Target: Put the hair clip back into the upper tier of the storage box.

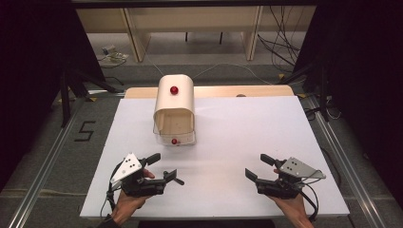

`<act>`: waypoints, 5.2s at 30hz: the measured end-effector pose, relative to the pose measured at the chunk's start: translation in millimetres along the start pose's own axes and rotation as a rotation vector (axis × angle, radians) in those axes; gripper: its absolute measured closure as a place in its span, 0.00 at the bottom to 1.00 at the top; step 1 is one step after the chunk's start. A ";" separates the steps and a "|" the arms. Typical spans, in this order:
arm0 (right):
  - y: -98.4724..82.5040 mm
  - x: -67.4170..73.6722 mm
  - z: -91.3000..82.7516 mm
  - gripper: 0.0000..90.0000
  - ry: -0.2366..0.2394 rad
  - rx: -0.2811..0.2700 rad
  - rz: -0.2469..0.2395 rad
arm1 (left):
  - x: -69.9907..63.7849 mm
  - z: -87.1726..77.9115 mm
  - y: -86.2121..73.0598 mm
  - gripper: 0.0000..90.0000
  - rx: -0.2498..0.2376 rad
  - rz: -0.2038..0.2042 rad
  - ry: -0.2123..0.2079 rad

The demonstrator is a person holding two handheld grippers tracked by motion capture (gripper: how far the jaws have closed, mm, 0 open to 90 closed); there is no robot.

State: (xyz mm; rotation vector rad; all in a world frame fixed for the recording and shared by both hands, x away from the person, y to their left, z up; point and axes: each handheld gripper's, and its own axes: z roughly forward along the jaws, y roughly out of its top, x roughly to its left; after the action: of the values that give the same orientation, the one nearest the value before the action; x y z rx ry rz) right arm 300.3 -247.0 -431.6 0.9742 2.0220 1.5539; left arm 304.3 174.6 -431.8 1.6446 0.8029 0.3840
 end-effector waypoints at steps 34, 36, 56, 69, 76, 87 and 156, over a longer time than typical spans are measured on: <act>-0.4 -3.4 1.6 0.26 0.006 0.005 0.005 | 4.9 27.5 20.3 0.18 0.411 0.218 -0.031; -0.6 -3.8 1.6 0.26 0.006 0.006 0.007 | 5.3 29.2 20.7 0.18 0.429 0.231 -0.031; -3.3 -3.9 5.8 0.26 0.018 0.062 0.008 | 15.3 61.0 7.2 0.25 0.722 0.412 -0.098; -4.0 -2.9 8.7 0.27 0.017 0.094 -0.004 | 24.7 76.9 -1.9 0.31 0.865 0.482 -0.110; -4.5 -2.9 9.8 0.28 0.020 0.096 -0.006 | 27.6 82.1 -4.4 0.38 0.905 0.545 -0.122; -4.7 -2.8 11.3 0.28 0.029 0.105 -0.012 | 28.9 90.9 -5.4 0.45 0.958 0.584 -0.156; -4.8 -2.6 10.7 0.29 0.038 0.110 -0.011 | 6.4 79.5 23.7 0.85 0.910 0.386 -0.182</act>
State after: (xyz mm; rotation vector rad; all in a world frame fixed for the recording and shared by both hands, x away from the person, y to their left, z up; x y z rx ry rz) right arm 308.0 -242.4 -439.6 0.9797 2.1544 1.4798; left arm 367.0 119.9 -429.4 2.6601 0.5341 0.1172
